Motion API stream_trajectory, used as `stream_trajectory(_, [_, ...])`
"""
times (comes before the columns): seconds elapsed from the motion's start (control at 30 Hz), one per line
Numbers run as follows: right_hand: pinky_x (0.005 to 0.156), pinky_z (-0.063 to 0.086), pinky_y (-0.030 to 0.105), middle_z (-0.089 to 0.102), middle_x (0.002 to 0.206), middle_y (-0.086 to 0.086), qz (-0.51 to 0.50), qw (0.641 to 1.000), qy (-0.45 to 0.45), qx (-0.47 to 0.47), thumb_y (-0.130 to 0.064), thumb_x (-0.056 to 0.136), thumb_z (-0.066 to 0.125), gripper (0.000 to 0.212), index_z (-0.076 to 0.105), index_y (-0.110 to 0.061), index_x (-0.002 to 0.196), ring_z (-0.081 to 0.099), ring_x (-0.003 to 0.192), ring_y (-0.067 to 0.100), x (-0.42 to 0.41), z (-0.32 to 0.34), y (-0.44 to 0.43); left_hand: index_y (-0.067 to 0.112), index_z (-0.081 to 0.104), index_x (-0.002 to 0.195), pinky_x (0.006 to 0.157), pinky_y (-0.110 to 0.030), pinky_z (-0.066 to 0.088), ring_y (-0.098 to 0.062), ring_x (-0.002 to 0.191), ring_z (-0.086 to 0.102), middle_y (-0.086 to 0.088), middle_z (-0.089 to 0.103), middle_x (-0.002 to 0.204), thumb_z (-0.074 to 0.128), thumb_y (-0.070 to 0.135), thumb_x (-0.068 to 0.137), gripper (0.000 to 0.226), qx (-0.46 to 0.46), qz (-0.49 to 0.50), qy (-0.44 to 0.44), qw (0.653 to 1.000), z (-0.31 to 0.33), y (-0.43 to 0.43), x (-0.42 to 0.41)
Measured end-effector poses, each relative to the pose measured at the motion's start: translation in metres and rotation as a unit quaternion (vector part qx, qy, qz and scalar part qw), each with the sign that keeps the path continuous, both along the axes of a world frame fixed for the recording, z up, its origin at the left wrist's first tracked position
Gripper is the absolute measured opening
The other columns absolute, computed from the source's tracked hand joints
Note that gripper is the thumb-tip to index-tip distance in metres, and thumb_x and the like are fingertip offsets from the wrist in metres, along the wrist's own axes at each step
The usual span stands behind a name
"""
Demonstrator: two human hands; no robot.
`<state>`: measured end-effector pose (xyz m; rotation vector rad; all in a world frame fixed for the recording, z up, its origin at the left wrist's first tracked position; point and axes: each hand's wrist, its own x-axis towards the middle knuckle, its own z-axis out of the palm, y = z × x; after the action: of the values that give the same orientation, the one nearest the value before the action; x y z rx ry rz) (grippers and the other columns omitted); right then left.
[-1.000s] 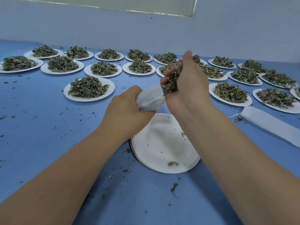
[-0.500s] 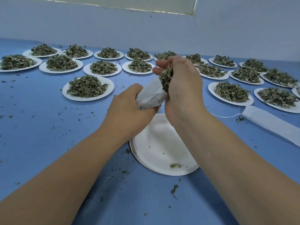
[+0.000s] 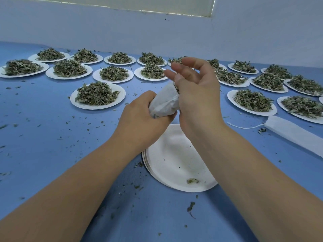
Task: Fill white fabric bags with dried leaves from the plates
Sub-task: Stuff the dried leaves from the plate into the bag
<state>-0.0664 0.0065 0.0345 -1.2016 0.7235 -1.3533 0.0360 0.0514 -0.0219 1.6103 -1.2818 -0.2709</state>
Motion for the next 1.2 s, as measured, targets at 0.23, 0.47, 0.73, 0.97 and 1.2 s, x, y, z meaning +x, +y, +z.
stream_trajectory(0.23, [0.081, 0.049, 0.019, 0.074, 0.108, -0.014, 0.038, 0.981, 0.184, -0.055, -0.033, 0.106, 0.044, 0.031, 0.073, -0.027, 0.098, 0.067, 0.104, 0.006, -0.001, 0.002, -0.004, 0.023, 0.038, 0.070, 0.049, -0.023, 0.030, -0.007, 0.052, 0.044, 0.015, 0.049, 0.058, 0.070, 0.039, 0.080, 0.037, 0.016, 0.008, -0.030, 0.999, 0.002, 0.002, 0.001])
stream_trajectory(0.47, [0.108, 0.039, 0.031, 0.063, 0.131, -0.027, 0.144, 0.936, 0.305, -0.099, -0.088, 0.078, 0.023, 0.080, 0.059, -0.044, 0.134, 0.053, 0.118, -0.016, -0.004, -0.003, -0.011, 0.034, 0.045, 0.077, 0.051, -0.009, 0.036, 0.004, 0.064, 0.054, 0.028, 0.058, 0.074, 0.071, 0.037, 0.078, 0.026, -0.003, 0.002, -0.052, 0.999, 0.008, 0.006, 0.002])
stream_trajectory(0.73, [0.108, 0.044, 0.031, 0.074, 0.121, -0.004, 0.172, 0.981, 0.067, -0.054, -0.033, 0.081, 0.039, 0.044, 0.069, -0.020, 0.110, 0.063, 0.120, 0.003, -0.011, 0.001, -0.012, 0.032, 0.047, 0.073, 0.051, -0.012, 0.036, -0.004, 0.063, 0.054, 0.019, 0.057, 0.069, 0.066, 0.043, 0.077, 0.022, -0.027, -0.017, -0.036, 0.999, 0.011, 0.002, -0.001])
stream_trajectory(0.97, [0.104, 0.050, 0.034, 0.074, 0.117, 0.002, 0.144, 0.961, 0.135, -0.194, -0.003, 0.081, 0.048, 0.040, 0.073, -0.014, 0.110, 0.065, 0.118, 0.012, -0.035, -0.012, -0.023, 0.036, 0.055, 0.078, 0.047, -0.008, 0.038, 0.002, 0.059, 0.056, 0.021, 0.064, 0.073, 0.076, 0.032, 0.080, 0.021, -0.071, 0.000, 0.018, 0.997, 0.013, 0.005, 0.001])
stream_trajectory(1.2, [0.079, 0.052, 0.024, 0.074, 0.109, -0.013, 0.076, 0.882, 0.274, -0.376, -0.003, 0.090, 0.069, 0.030, 0.073, -0.026, 0.109, 0.070, 0.100, 0.007, -0.049, -0.014, -0.019, 0.041, 0.044, 0.071, 0.047, -0.005, 0.036, 0.007, 0.056, 0.052, 0.031, 0.053, 0.062, 0.076, 0.028, 0.080, 0.036, -0.064, -0.031, -0.020, 0.997, 0.011, 0.006, 0.003])
